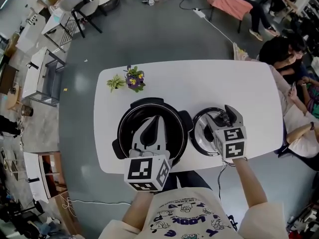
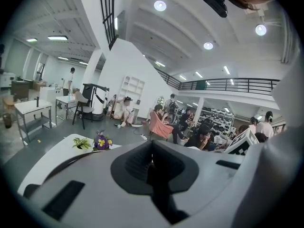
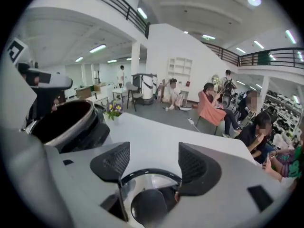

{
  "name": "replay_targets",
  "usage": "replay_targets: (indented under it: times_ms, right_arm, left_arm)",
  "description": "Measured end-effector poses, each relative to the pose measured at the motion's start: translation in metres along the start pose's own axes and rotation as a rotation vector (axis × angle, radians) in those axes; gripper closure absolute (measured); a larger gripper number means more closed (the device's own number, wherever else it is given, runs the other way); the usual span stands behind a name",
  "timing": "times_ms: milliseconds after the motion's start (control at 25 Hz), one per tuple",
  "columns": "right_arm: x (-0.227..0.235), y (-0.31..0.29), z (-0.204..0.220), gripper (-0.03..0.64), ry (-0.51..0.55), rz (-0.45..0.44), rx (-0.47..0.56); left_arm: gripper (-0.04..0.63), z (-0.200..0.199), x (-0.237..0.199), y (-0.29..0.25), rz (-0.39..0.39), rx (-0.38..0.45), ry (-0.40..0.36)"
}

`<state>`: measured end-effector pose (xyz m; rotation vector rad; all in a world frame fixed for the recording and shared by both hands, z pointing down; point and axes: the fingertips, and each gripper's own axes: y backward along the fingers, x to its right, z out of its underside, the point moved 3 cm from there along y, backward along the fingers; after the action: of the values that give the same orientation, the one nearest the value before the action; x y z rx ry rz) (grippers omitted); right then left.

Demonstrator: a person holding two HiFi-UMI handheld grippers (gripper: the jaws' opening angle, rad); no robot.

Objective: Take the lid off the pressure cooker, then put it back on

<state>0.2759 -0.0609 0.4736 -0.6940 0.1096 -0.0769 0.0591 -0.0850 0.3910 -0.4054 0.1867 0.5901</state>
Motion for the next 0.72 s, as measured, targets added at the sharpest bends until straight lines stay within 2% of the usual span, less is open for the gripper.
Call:
replay_targets:
  times_ms: [240,720]
  right_arm:
    - [-0.002,0.043,-0.053,0.364,0.007,0.063,0.191]
    - [-0.019,0.106,-0.118,0.444,-0.09,0.058,0.424]
  left_arm:
    - [0.581,-0.028,0.006,0.012,-0.002,0.07,-0.031]
    - [0.58,-0.078,0.013,0.03,0.007,0.205,-0.094]
